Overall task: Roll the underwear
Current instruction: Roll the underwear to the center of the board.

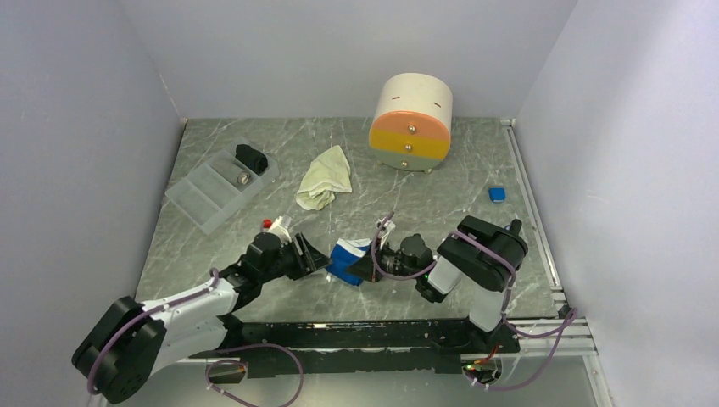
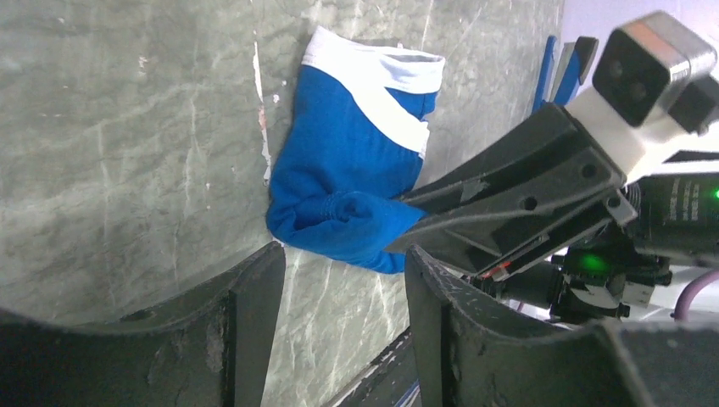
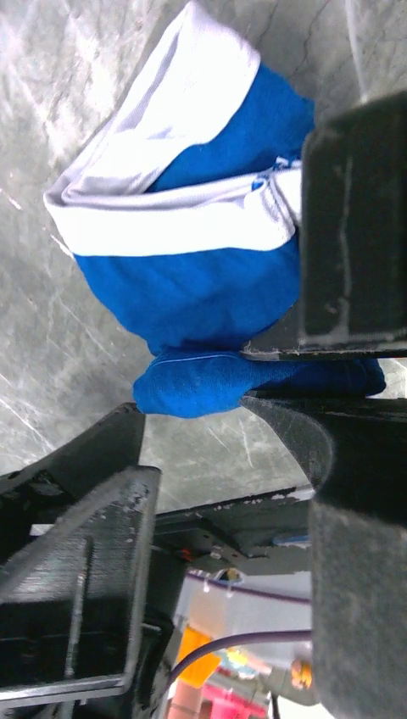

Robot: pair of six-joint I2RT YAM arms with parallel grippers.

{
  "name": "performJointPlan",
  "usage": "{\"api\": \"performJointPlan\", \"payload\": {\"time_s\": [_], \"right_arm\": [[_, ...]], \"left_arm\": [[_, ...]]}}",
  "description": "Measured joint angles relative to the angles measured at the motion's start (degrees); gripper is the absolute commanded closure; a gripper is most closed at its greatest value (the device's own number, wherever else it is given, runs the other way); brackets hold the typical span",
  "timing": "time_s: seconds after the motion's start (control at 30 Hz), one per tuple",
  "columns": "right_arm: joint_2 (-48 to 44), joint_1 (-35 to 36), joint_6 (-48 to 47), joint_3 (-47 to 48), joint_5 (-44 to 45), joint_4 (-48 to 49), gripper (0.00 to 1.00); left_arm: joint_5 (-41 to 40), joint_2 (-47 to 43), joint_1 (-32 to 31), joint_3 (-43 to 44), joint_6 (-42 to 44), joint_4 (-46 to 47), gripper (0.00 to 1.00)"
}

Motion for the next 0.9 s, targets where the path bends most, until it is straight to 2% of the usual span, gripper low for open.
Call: {"api": "performJointPlan", "payload": {"time_s": [0.27, 0.6, 0.8, 0.9], "right_arm": [[0.66, -1.49, 4.74, 2.03, -1.11, -3.8, 0.91], [1.36, -2.45, 6.58, 2.91, -1.18, -6.08, 0.89], [1.44, -2.56, 6.82, 3.15, -1.2, -6.58, 0.85], [1.44, -2.6, 6.78, 3.17, -1.18, -6.78, 0.82]], "left_arm": [[4.44, 8.41, -0.35, 0.02, 1.36, 7.32, 0.36], [4.28, 14.67, -1.75, 0.02, -0.26, 14.25, 0.26], [2.62, 18.05, -1.97, 1.11, -2.29, 15.91, 0.26], [1.77, 20.02, -2.27, 3.21, -3.04, 14.45, 0.32]]}}
